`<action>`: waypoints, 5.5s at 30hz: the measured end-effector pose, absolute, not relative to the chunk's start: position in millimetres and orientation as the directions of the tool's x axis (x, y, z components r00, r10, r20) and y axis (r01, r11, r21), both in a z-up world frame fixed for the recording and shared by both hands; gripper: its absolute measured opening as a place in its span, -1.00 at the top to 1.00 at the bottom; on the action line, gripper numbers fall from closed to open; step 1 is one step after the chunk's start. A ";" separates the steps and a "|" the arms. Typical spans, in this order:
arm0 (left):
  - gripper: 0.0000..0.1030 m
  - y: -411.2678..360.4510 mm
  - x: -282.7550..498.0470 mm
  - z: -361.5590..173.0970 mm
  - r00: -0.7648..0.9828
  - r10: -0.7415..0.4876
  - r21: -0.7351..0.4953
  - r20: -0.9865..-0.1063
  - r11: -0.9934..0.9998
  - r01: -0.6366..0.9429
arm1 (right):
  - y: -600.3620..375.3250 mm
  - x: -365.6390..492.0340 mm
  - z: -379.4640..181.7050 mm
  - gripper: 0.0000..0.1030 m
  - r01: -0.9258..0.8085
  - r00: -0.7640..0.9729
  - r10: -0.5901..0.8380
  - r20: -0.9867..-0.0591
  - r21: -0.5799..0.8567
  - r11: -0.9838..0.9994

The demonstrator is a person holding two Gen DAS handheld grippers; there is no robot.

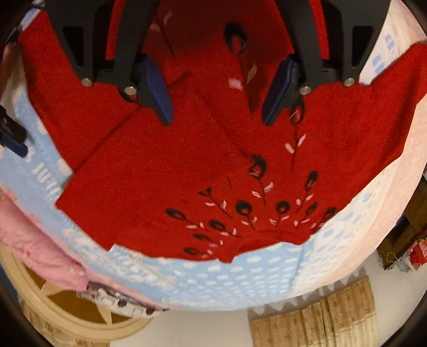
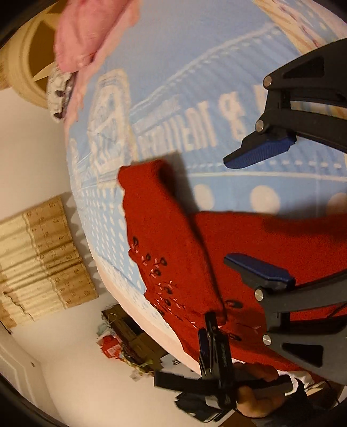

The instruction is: Fold small clothes

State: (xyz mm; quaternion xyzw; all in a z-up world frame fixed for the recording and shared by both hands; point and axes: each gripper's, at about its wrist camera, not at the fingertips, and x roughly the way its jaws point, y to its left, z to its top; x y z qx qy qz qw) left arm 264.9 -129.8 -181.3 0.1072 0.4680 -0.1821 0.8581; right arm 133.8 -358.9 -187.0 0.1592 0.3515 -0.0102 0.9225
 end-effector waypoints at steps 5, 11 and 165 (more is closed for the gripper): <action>-0.24 -129.3 276.9 -189.1 0.464 -0.250 -0.070 -0.850 0.926 0.371 | -371.7 131.7 -197.1 -0.30 0.154 0.758 0.130 -0.640 0.369 0.917; 0.76 -136.1 274.0 -180.3 0.469 -0.284 -0.080 -0.836 0.910 0.407 | -373.5 129.1 -199.6 -0.30 0.170 0.765 0.130 -0.630 0.392 0.904; -0.19 321.6 252.2 -191.6 0.613 0.128 -0.283 -0.780 0.801 -0.528 | -155.4 143.3 -207.3 -0.58 -0.289 0.667 0.168 -0.726 -0.045 0.956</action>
